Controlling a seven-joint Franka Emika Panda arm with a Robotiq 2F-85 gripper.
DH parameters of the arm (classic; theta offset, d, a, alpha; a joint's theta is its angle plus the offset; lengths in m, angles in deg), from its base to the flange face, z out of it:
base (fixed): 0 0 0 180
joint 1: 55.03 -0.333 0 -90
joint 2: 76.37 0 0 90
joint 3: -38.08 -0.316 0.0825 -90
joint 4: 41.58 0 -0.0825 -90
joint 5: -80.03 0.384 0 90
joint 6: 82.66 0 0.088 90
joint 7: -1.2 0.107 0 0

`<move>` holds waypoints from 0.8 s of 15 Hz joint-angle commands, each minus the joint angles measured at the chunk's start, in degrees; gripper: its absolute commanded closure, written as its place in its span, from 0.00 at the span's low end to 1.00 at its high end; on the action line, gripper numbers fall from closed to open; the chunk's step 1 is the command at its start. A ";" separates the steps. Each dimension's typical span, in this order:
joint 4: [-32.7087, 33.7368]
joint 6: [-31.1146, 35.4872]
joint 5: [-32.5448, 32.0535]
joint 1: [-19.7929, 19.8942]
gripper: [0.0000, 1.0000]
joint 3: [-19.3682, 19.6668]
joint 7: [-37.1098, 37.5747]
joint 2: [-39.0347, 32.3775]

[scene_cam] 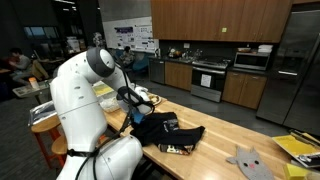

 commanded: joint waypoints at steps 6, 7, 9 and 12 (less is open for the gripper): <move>3.31 -0.29 -1.25 -3.17 1.00 4.99 3.32 -1.45; 3.38 -0.87 -1.58 -4.47 1.00 6.72 3.61 -1.39; 2.98 -2.19 -2.37 -8.22 1.00 11.67 4.53 -1.55; 1.15 -5.78 -3.34 -16.51 1.00 22.40 6.54 -2.35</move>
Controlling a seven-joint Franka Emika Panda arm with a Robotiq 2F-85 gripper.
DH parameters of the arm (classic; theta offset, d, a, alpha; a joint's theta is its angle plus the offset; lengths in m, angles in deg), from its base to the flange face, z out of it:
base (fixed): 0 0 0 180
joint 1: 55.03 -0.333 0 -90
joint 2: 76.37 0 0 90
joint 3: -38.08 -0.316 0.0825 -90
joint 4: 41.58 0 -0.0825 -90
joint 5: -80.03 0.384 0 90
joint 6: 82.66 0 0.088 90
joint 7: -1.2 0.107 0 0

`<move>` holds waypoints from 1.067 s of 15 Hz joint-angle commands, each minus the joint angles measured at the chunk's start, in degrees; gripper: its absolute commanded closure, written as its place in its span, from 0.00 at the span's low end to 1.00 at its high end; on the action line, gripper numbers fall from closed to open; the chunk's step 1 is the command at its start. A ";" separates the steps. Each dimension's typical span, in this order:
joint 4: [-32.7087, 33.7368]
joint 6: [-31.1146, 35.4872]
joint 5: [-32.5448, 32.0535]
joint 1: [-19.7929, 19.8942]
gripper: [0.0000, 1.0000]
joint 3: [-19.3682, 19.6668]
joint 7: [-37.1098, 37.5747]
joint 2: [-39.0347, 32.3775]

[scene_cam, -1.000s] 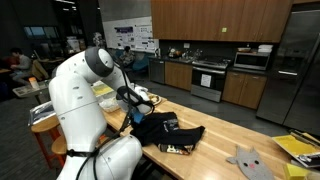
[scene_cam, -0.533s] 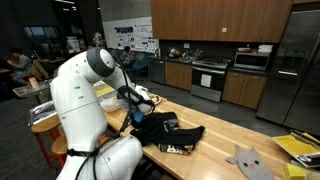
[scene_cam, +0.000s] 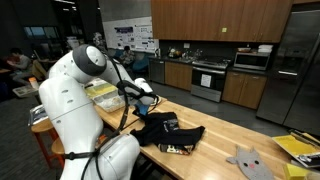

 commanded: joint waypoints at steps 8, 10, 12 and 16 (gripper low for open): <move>-11.56 -0.28 3.83 -22.44 1.00 35.40 9.34 -19.56; -14.83 2.83 4.17 -21.02 1.00 36.43 11.71 -24.58; -17.61 6.23 3.11 -19.06 1.00 36.38 15.11 -29.53; -23.24 3.22 -3.56 -14.98 1.00 32.25 24.42 -30.70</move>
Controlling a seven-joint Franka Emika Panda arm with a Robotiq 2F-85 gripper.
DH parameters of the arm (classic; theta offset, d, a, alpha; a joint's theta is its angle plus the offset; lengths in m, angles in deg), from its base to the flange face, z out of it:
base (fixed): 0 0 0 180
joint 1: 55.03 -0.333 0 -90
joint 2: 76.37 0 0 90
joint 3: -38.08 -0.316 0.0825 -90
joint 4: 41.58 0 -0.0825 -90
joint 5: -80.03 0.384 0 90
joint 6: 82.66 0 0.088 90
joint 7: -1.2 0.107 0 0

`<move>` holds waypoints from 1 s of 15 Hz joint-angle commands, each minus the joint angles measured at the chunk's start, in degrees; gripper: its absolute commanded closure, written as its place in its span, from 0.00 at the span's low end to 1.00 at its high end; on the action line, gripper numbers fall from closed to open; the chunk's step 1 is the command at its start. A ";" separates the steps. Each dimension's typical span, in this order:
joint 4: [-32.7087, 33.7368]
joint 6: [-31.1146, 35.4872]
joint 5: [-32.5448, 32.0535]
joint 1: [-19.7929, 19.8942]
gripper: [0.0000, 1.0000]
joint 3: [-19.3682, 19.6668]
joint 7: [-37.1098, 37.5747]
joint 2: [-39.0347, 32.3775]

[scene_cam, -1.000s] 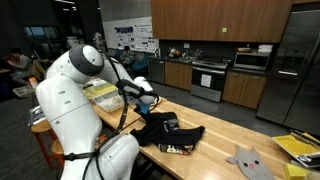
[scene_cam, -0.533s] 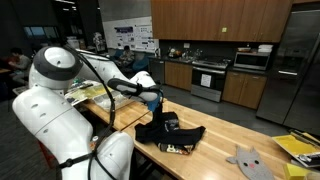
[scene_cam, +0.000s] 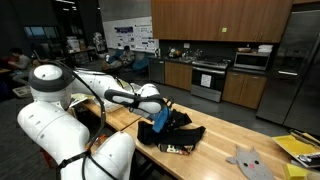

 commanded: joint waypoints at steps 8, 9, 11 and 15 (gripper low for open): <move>-4.11 -0.19 -1.13 -7.61 0.43 3.63 16.46 -7.88; -3.50 -0.71 -0.36 -9.94 0.37 5.03 16.41 -7.89; -2.51 -3.75 2.16 -14.04 0.23 6.85 16.67 -6.42; -1.82 -18.16 16.40 -20.49 0.00 5.51 10.19 2.34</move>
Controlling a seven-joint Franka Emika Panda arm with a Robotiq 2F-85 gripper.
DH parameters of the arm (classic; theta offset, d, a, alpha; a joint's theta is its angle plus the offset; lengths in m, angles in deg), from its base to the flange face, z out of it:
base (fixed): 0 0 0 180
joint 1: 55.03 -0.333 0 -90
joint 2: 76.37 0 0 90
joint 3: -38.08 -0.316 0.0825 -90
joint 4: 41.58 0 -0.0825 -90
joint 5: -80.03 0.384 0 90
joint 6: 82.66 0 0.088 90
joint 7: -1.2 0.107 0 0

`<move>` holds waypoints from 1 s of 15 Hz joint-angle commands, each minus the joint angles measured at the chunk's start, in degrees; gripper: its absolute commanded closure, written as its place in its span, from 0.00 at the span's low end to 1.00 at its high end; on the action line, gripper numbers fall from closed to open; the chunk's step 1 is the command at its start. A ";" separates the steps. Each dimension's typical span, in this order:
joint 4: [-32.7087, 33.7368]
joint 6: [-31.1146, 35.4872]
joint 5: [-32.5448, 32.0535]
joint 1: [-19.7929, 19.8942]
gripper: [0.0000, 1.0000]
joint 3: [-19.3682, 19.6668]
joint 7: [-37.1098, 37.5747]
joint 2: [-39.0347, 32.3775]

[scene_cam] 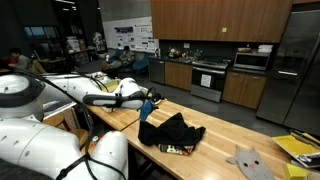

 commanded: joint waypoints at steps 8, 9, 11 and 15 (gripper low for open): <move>11.13 -36.34 -12.27 2.28 0.00 -18.36 38.03 18.73; 11.32 -40.41 -14.78 4.15 0.00 -21.07 43.01 19.33; 11.47 -47.44 -19.07 8.34 0.00 -26.28 52.42 19.97; 11.29 -67.16 -25.51 22.11 0.00 -41.22 61.74 28.09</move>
